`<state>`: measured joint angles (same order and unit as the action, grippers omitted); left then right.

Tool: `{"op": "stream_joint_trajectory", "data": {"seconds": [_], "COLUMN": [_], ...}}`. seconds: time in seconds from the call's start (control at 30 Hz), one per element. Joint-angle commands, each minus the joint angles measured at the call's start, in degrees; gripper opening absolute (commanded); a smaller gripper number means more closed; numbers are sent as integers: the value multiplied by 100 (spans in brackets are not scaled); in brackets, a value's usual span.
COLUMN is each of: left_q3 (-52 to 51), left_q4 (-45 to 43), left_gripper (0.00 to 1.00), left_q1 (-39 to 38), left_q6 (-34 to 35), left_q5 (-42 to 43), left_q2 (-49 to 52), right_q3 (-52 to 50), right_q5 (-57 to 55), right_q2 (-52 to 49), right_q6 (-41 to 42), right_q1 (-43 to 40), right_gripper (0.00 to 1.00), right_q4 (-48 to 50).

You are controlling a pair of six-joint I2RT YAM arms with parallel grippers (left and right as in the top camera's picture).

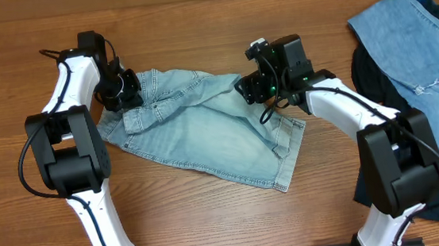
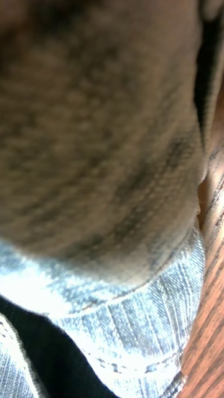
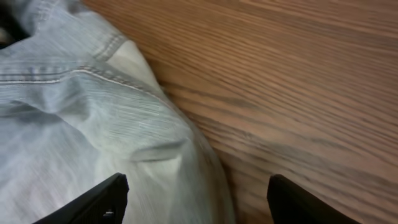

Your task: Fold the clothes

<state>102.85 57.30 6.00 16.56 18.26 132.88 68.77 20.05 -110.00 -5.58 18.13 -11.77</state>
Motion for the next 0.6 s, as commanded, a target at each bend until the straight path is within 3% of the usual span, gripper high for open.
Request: {"op": "stream_joint_trajectory", "data": {"seconds": [0.0,0.03,0.07,0.13,0.33,0.47,0.57], "left_q3": [-402,-402,-402,-402,-400,-345,-179], "left_q4": [232,245,247,247,374,575,828], "left_gripper": [4,4,4,4,4,4,4], "left_q1": [229,229,229,232,234,310,442], "left_q6": [-33,-52,-98,-118,-179,-289,-376], "left_q5": [-1222,-1220,-1211,-1128,-1073,-1067,-1067], "left_q2": [640,640,640,640,640,629,616], "right_q3": [20,20,20,20,778,802,802], "right_q5": [494,501,612,837,446,-229,-442], "right_q2": [-197,-205,-205,-205,560,1381,1443], "right_q6": [-90,-90,-90,-59,-632,-1408,-1711], "right_q1": [31,28,28,28,116,697,1008], "right_gripper": [70,67,55,6,4,4,4], "right_q4": [37,44,39,-55,-1884,-2955,-3624]}}
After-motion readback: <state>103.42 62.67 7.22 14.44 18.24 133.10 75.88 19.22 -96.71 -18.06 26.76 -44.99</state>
